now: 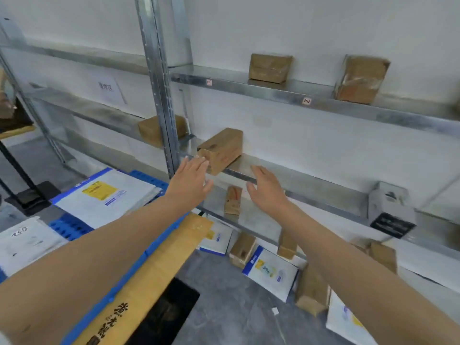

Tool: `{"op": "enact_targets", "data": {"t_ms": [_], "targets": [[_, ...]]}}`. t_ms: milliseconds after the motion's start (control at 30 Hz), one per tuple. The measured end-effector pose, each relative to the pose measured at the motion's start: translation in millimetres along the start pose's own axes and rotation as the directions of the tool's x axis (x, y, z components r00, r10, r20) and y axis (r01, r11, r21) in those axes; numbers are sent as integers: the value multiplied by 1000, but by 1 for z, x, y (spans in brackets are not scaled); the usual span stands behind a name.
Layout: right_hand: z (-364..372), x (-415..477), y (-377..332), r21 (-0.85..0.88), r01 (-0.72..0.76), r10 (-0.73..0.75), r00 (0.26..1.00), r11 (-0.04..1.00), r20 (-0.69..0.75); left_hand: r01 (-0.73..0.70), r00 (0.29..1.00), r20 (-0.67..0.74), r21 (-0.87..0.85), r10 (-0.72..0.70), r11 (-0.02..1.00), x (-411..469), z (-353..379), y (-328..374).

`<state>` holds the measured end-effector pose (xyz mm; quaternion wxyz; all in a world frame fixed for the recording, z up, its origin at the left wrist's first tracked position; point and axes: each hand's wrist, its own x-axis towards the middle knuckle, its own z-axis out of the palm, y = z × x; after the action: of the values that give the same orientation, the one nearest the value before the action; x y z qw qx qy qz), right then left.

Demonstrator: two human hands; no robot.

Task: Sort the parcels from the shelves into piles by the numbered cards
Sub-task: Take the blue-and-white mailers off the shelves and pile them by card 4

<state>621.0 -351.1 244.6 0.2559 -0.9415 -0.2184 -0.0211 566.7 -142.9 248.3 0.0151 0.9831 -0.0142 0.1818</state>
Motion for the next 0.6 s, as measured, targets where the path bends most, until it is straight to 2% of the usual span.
{"op": "enact_targets", "data": {"t_ms": [167,433,600], "targets": [[-29,-91,68,-31,-112,112,994,993,-21,-141,990,-8,-56,141,988,-32,13,91],[-55,-198,142,-37,-294,292,955,955,-42,-253,958,101,-140,268,957,-68,46,191],[-63,-243,175,-21,-409,406,910,912,-80,-296,942,104,-195,319,935,-65,58,241]]}}
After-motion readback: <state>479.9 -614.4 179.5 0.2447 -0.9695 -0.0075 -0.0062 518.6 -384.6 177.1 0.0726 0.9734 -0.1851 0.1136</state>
